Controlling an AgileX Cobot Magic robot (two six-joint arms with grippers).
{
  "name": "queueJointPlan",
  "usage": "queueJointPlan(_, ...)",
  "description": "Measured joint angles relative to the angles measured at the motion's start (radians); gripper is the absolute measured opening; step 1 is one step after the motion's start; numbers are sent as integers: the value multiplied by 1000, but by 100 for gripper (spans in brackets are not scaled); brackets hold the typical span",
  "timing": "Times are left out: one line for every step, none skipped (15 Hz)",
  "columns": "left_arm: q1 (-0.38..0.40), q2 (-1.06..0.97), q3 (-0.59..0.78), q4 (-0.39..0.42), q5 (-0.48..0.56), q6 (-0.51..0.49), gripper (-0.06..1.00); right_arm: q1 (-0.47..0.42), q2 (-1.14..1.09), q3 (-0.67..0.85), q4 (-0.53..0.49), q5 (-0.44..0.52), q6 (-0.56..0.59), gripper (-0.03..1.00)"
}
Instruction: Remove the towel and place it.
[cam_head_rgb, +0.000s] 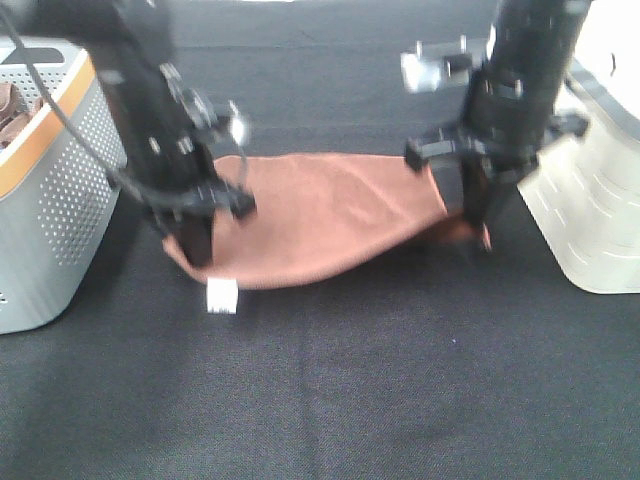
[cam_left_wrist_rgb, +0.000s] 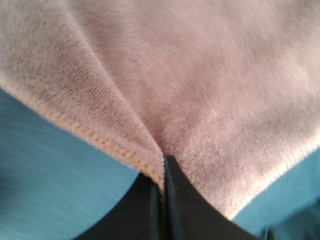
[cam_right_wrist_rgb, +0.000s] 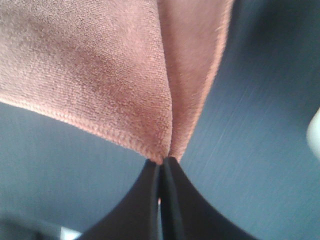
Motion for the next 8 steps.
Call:
queueJointPlan(-21, -1, 25, 13, 0, -13, 0, 0, 0, 50, 2, -3, 0, 0)
queueJointPlan(-41, -4, 52, 37, 0, -43, 0, 0, 0, 73, 2, -6, 0, 0)
queueJointPlan(-41, -4, 52, 37, 0, -43, 0, 0, 0, 73, 2, -6, 0, 0)
queueJointPlan(-46, -5, 62, 46, 0, -63, 2, 0, 0, 80, 2, -9, 0, 0)
queueJointPlan(-47, -5, 66, 50, -1, -72, 12, 0, 0, 81, 2, -10, 0, 4)
queueJointPlan(-47, -5, 67, 51, 0, -88, 29, 0, 0, 81, 2, -8, 10, 17)
queueJointPlan(-47, -7, 68, 50, 0, -98, 54, 0, 0, 81, 2, -1, 20, 32)
queueJointPlan(-48, -13, 69, 37, 0, -100, 81, 0, 0, 82, 2, 9, 26, 57)
